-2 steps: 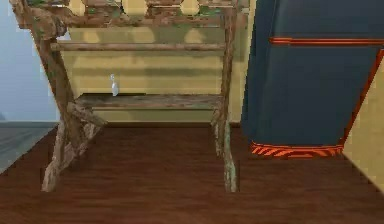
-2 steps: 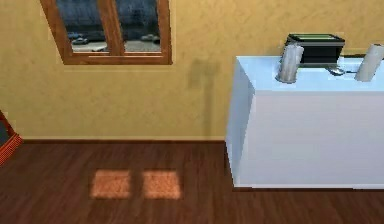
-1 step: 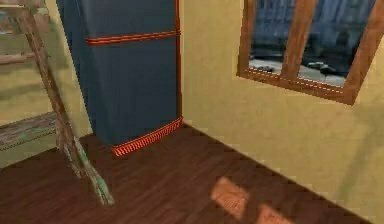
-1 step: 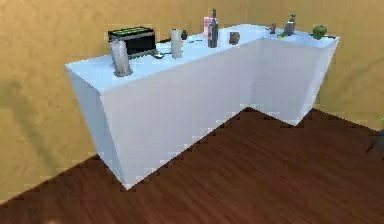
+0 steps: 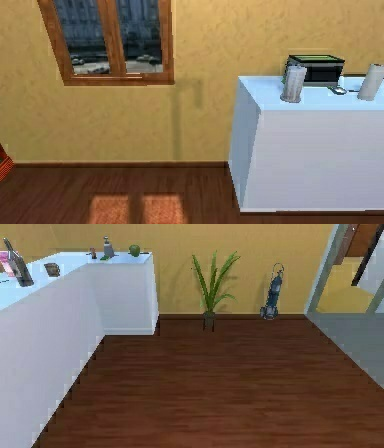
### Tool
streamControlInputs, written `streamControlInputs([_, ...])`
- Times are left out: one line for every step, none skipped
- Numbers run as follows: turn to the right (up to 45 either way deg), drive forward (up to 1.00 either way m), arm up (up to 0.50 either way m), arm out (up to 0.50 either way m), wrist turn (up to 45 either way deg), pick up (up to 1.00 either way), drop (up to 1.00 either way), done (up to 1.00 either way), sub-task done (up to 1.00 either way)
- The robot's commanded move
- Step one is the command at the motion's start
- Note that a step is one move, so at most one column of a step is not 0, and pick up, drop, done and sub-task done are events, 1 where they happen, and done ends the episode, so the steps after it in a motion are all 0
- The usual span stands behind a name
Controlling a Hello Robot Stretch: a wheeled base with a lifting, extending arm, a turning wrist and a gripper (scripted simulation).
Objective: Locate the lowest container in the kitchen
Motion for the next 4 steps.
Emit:
streamControlInputs([0.0, 0.30, 0.00, 0.00, 0.0, 0.00, 0.00, 0.00, 0.00])
streamControlInputs([-45.0, 0.00, 0.00, 0.00, 0.0, 0.00, 0.00, 0.00, 0.00])
streamControlInputs([-18.0, 0.00, 0.00, 0.00, 0.0, 0.00, 0.00, 0.00, 0.00])
streamControlInputs([0.0, 0.30, 0.00, 0.00, 0.0, 0.00, 0.00, 0.00, 0.00])
